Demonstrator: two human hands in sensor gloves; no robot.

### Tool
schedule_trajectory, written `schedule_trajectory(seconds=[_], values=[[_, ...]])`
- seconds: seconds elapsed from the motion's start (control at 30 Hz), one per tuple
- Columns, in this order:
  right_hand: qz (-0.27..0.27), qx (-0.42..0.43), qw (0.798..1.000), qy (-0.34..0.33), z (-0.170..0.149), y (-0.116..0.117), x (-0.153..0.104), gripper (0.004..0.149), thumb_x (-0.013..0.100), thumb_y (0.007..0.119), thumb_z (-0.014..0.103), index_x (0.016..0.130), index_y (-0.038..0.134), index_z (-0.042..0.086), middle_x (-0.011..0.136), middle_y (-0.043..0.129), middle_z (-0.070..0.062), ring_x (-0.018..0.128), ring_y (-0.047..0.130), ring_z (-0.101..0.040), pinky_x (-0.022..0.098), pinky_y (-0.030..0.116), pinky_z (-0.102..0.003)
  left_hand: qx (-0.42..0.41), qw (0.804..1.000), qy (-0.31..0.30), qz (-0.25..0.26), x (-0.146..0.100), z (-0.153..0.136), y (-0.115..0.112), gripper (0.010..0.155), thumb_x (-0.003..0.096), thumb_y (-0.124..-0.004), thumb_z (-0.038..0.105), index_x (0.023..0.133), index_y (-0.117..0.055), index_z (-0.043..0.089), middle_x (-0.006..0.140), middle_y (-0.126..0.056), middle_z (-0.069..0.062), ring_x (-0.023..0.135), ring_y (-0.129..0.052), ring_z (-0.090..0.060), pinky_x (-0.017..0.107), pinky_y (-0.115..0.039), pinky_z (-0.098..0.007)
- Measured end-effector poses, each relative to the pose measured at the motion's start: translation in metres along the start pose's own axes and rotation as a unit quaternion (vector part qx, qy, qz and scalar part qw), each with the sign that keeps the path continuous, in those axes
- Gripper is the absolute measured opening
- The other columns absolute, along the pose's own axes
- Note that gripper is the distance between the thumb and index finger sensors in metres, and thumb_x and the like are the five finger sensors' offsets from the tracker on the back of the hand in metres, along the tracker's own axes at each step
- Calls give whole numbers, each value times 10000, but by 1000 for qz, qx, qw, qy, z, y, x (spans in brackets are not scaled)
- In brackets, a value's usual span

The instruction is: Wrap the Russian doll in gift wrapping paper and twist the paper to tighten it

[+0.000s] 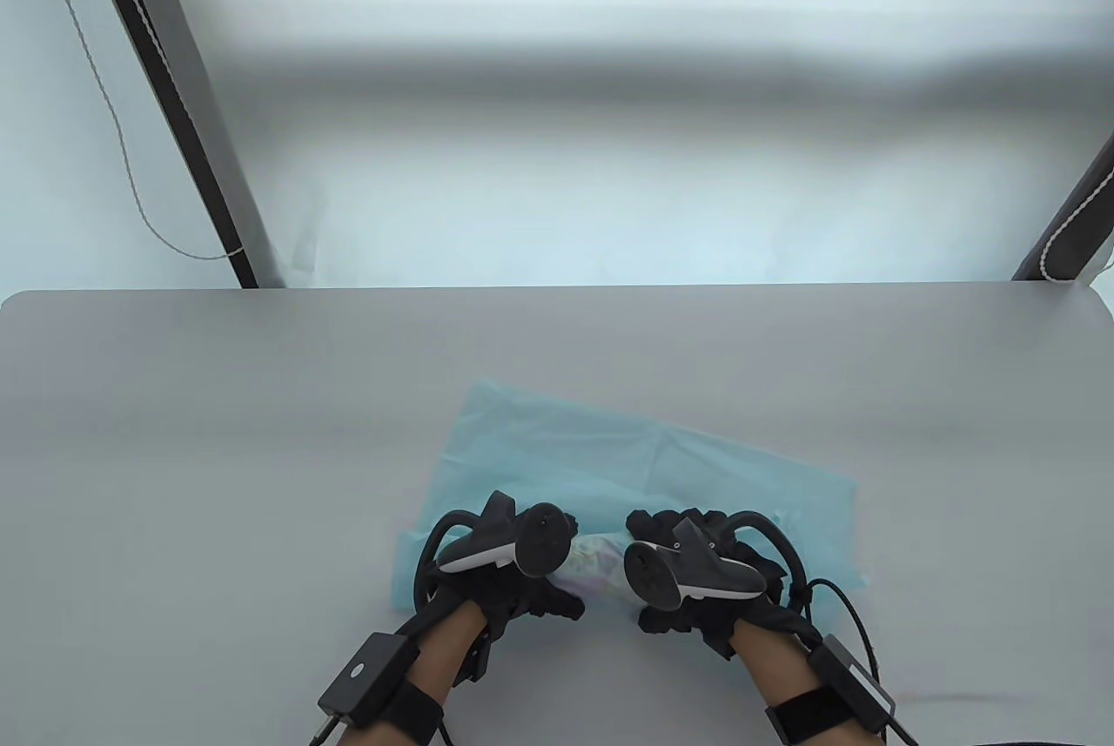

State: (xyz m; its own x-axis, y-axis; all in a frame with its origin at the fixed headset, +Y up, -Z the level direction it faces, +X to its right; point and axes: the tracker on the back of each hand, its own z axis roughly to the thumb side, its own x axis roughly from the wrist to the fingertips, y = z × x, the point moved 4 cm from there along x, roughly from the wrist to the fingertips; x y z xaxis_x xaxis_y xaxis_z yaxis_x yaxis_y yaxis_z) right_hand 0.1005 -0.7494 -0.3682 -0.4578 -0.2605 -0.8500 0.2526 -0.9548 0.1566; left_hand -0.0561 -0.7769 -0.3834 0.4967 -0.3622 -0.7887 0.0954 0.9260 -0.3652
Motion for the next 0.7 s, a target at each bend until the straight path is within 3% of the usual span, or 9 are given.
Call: schedule_trajectory(seconds=[0.13, 0.2, 0.27, 0.3, 0.43, 0.7], values=[[10, 24, 1000, 0, -5, 2, 3, 1140, 407, 918, 705, 1216, 388, 100, 1141, 733, -220, 996, 785, -419, 753, 650, -624, 36, 999, -7, 20, 1, 13, 1, 1104, 439, -827, 618, 1125, -74, 191, 1245, -199, -191, 1113, -465, -423, 732, -451, -717], [12, 35, 999, 1, -7, 3, 3, 1141, 411, 918, 704, 1217, 385, 98, 1143, 730, -219, 992, 790, -419, 755, 648, -625, 46, 998, -17, 29, 1, 17, 3, 1125, 434, -838, 609, 1111, -36, 204, 1254, -135, -154, 1151, -386, -433, 748, -418, -722], [15, 46, 999, -1, -9, 4, 3, 1140, 415, 917, 699, 1219, 379, 96, 1144, 727, -223, 997, 781, -422, 756, 642, -629, 50, 998, -22, 30, 3, 19, 2, 1119, 430, -848, 609, 1116, -58, 212, 1270, -225, -119, 1155, -429, -427, 752, -447, -704], [16, 49, 999, -3, -9, 4, 3, 1138, 418, 915, 698, 1219, 376, 94, 1149, 720, -225, 1000, 778, -425, 758, 639, -631, 53, 998, -22, 40, 3, 19, 3, 1091, 432, -850, 609, 1124, -99, 224, 1258, -365, -89, 1145, -494, -402, 752, -478, -685], [6, 46, 999, -10, -8, 4, 1, 1145, 422, 912, 681, 1229, 335, 111, 1182, 678, -224, 1044, 740, -435, 773, 617, -639, 30, 997, -35, 54, 2, 17, 10, 1021, 387, -898, 668, 1148, -388, 218, 1148, -701, -81, 1040, -734, -323, 716, -592, -647], [3, -39, 999, 1, 4, -1, -3, 1177, 403, 898, 699, 1237, 300, 121, 1236, 601, -232, 1094, 685, -462, 782, 603, -647, -52, 997, -51, -4, 5, 5, 8, 1034, 352, -879, 761, 1120, -566, 144, 1039, -862, -115, 919, -838, -317, 674, -651, -623]])
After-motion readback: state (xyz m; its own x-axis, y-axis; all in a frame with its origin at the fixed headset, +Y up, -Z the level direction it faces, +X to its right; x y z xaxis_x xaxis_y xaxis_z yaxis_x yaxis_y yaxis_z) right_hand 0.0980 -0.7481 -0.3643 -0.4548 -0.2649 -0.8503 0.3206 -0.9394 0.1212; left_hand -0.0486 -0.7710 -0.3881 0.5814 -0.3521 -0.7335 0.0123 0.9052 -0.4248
